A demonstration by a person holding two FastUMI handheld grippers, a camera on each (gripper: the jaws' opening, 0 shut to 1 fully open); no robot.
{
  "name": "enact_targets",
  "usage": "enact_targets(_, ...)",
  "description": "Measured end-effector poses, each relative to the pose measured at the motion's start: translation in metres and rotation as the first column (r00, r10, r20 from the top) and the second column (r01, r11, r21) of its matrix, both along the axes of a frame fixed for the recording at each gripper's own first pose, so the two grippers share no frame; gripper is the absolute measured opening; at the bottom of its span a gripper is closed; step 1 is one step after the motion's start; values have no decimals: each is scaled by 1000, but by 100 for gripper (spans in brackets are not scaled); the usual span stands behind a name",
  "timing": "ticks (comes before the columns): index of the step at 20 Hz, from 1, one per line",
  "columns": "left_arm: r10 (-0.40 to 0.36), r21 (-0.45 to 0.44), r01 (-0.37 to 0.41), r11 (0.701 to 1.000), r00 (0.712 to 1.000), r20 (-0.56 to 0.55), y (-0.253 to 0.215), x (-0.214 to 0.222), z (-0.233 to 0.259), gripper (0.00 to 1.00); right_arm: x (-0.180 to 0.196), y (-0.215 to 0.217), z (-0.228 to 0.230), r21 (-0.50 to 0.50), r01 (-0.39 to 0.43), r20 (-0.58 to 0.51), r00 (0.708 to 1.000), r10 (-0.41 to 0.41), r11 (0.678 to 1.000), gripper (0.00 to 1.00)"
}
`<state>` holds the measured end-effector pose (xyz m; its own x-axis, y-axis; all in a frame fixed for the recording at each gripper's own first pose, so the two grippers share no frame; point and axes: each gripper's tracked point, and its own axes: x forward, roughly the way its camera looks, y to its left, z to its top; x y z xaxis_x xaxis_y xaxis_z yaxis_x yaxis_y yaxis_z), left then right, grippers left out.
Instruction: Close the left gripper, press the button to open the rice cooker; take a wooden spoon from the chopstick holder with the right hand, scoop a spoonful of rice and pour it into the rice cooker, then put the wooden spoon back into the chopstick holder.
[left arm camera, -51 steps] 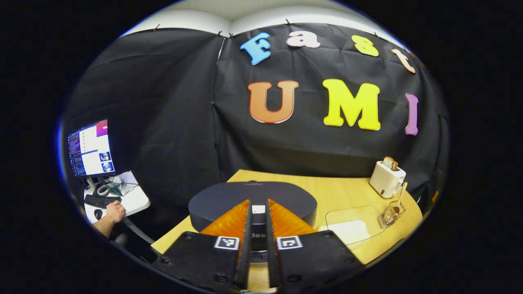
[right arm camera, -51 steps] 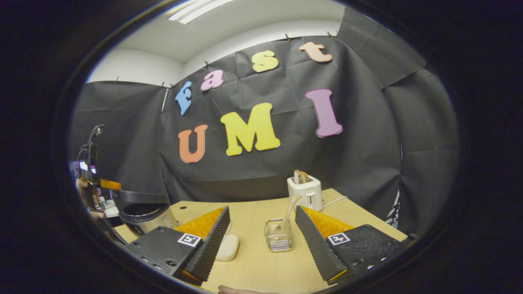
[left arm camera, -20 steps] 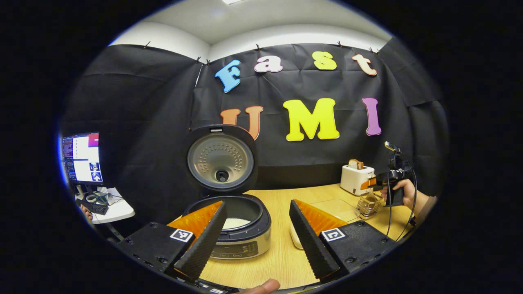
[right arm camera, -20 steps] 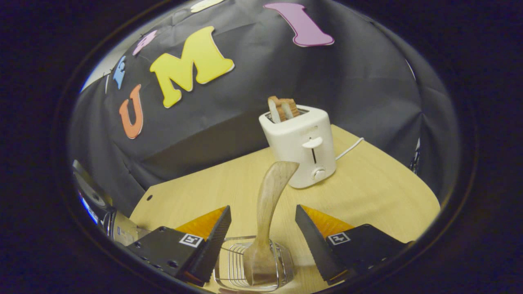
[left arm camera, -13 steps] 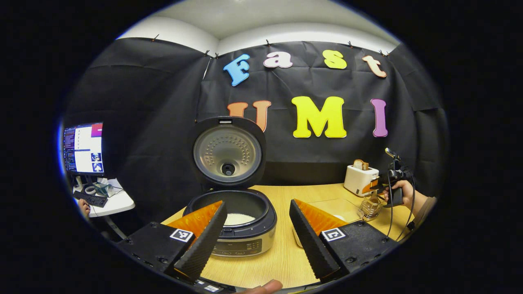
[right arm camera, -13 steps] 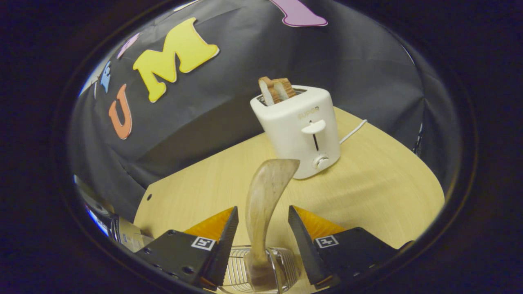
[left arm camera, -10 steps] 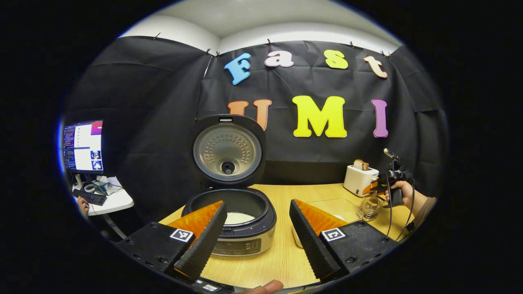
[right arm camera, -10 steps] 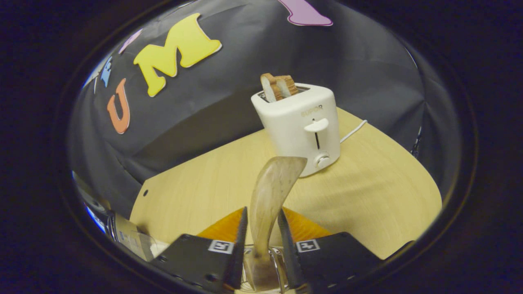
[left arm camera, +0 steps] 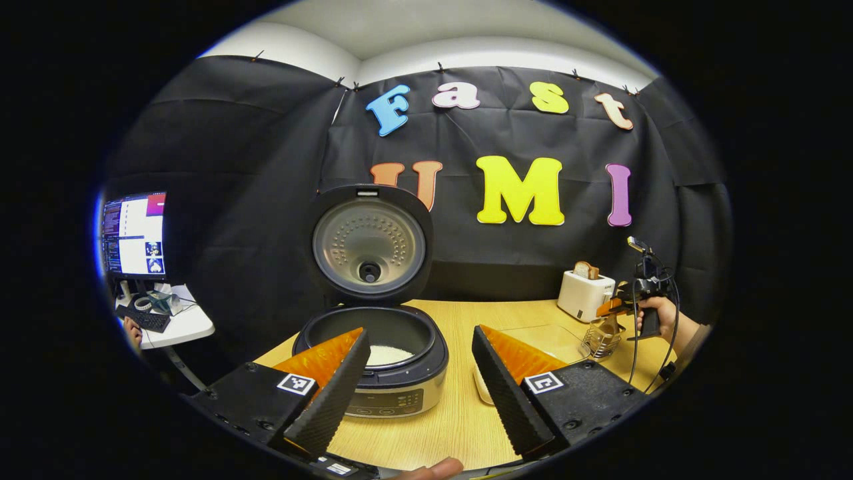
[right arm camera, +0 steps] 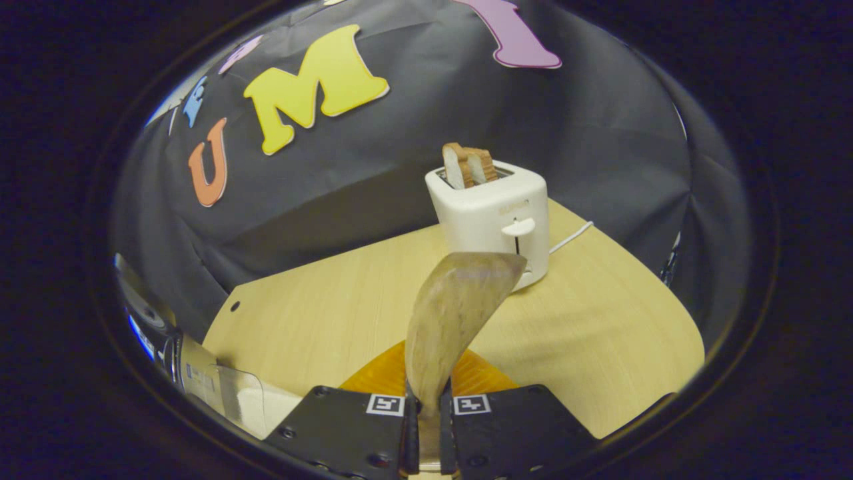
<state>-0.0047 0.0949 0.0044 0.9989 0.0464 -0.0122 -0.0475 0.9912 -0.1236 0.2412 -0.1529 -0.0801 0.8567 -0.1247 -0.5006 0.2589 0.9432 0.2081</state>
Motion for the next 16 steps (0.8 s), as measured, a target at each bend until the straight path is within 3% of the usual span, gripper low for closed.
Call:
enact_targets(8,-2,9,2,1000,1000,7,2,-2,1,98,-14,14,54,-135,21,77,997,-11,991,12)
enact_targets(9,-3,10,3,1000,1000,9,2,-2,2,94,-17,17,62,-159,23,87,996,-10,987,12)
enact_targets(10,-3,10,3,1000,1000,10,3,-2,2,98,-21,20,69,-184,28,99,995,-10,983,12)
enact_targets(16,12,5,-12,1000,1000,9,12,-5,1,100,-45,74,111,-237,-2,166,985,42,972,12)
